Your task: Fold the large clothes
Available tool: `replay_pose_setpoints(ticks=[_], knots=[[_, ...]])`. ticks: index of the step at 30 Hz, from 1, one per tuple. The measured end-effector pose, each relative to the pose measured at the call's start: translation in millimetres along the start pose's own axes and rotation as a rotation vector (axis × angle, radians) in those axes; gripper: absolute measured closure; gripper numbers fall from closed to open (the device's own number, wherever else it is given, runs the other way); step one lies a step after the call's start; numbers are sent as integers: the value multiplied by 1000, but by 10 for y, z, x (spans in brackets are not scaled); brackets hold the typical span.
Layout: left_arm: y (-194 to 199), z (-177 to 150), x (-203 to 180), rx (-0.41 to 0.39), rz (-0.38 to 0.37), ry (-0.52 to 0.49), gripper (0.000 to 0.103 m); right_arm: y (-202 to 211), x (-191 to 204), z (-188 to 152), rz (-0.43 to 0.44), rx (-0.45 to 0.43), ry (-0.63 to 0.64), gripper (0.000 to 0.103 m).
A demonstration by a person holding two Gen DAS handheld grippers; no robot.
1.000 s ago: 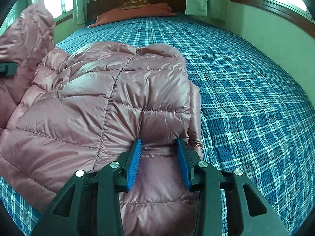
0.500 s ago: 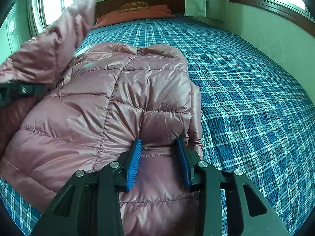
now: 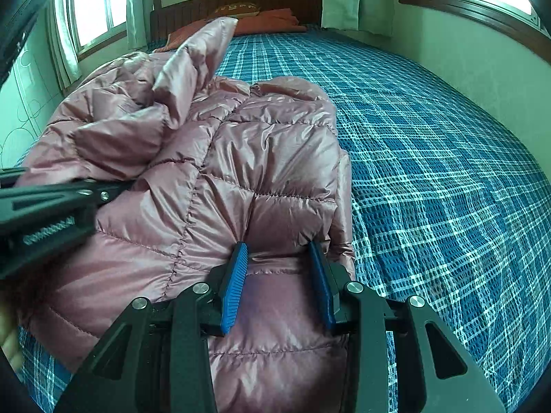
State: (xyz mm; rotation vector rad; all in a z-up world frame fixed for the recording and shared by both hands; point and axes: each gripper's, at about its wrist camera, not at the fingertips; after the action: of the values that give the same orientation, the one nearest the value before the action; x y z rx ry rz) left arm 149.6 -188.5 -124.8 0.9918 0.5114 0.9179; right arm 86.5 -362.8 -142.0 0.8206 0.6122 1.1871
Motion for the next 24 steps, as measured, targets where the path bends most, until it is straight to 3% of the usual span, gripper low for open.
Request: replay_pose_setpoints(ticks=[10, 13, 14, 15, 24], knots=[[162, -32, 8, -27, -27, 7, 84, 41, 8, 19, 8, 1, -16, 65], [292, -51, 1, -40, -51, 19, 68, 60, -22, 19, 12, 0, -26, 65], [351, -55, 12, -45, -84, 33, 54, 64, -34, 17, 11, 0, -25, 65], [405, -54, 17, -53, -112, 49, 50, 74, -36, 19, 7, 0, -25, 65], [1047, -159, 170, -143, -192, 120, 48, 165, -49, 11, -26, 2, -29, 65]])
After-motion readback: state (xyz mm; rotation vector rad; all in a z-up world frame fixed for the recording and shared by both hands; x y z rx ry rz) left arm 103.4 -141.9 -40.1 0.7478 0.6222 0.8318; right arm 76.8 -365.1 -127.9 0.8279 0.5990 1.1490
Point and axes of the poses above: each gripper's, at about its wrist camera, not at the fingertips, and y roughly against the way its jaws point, x to its left, z to its top, and after that the axes turned 6 degrees about x, right-handed
